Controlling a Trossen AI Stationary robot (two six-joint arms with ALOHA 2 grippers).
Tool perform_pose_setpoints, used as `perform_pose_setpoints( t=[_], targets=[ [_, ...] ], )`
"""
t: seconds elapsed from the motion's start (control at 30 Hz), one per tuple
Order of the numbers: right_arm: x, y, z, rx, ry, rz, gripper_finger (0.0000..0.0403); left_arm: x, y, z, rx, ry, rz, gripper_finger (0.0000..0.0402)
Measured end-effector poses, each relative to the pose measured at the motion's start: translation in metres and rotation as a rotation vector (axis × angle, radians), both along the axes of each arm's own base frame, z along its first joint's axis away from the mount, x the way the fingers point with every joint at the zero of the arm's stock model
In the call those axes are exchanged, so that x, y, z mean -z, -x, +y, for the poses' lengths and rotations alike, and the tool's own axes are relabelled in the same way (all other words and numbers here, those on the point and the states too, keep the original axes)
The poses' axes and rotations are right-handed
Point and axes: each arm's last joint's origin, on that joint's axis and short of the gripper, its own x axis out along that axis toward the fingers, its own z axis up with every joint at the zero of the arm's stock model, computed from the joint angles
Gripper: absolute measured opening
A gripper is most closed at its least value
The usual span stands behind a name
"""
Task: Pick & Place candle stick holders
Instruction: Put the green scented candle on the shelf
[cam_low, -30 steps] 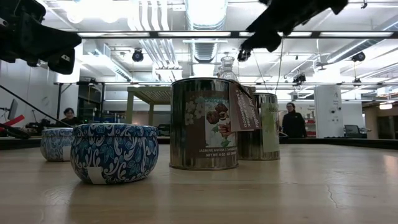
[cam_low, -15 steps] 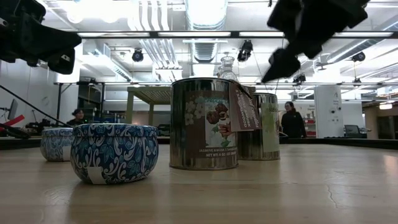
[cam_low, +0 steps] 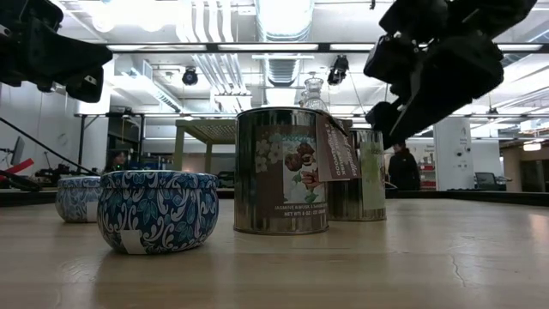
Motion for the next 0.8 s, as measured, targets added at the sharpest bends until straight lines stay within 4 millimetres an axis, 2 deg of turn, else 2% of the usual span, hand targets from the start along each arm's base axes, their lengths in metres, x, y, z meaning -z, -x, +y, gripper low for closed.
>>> perform_pose_setpoints(
  t=[0.47,0.8],
  targets=[
    [0.035,-0.029,0.017,-0.071,0.0,-0.105,0.0389,0.0,0.0,0.0,0.0,0.0,0.0,0.003],
    [0.052,-0.044,0.023,-0.067,-0.024,-0.202,0.0389,0.0,0.0,0.0,0.0,0.0,0.0,0.003]
  ],
)
